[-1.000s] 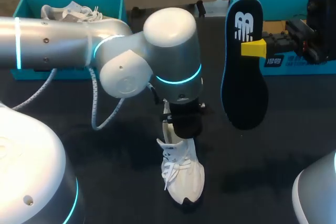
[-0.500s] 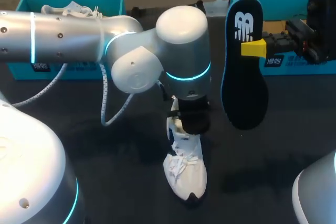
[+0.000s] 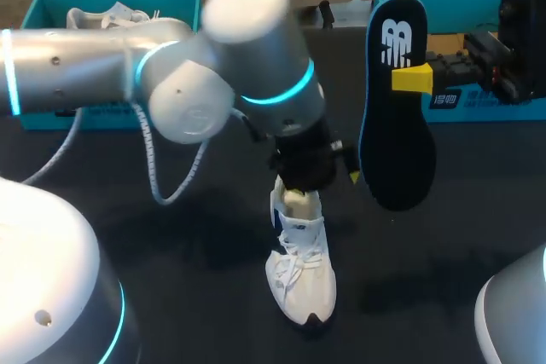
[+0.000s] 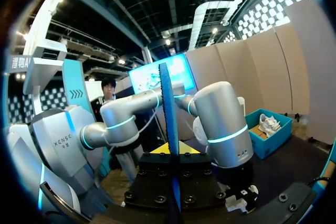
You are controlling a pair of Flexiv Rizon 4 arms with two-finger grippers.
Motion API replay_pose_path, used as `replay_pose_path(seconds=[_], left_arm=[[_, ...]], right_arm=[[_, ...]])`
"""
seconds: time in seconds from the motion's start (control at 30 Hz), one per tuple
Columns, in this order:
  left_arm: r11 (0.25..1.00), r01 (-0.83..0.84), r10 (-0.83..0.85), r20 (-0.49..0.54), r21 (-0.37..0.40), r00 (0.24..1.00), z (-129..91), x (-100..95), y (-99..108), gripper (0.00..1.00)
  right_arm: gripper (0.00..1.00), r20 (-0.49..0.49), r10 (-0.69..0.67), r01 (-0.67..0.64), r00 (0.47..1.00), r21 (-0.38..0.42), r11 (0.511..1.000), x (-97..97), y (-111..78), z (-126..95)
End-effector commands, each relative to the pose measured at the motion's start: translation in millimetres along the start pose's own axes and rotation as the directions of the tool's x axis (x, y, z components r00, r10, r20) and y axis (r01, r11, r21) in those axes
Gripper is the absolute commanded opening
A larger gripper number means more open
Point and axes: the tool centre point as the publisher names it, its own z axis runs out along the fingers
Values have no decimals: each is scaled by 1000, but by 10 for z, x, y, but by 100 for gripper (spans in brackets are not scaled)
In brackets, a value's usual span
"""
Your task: Take the shoe out of the shoebox, open the shoe tongue, remove and reinsert the insole, then place the shoe into the shoebox
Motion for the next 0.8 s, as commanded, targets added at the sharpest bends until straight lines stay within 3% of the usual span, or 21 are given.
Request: replay_pose_path(seconds=[0.03,0.17,0.47,0.8], left_arm=[[1000,12,-12,202,4,979,-458,178,79,100],[1000,19,-17,322,-2,946,-716,128,156,100],[1000,17,-24,618,18,786,-1304,17,177,100],[1000,16,-25,624,20,781,-1322,12,176,100]], right_arm=[[0,-1,0,0,1000,0,1000,-11,2,15],[0,-1,0,0,1000,0,1000,-11,2,15],[0,-1,0,0,1000,0,1000,-11,2,15],[0,-1,0,0,1000,0,1000,-11,2,15]])
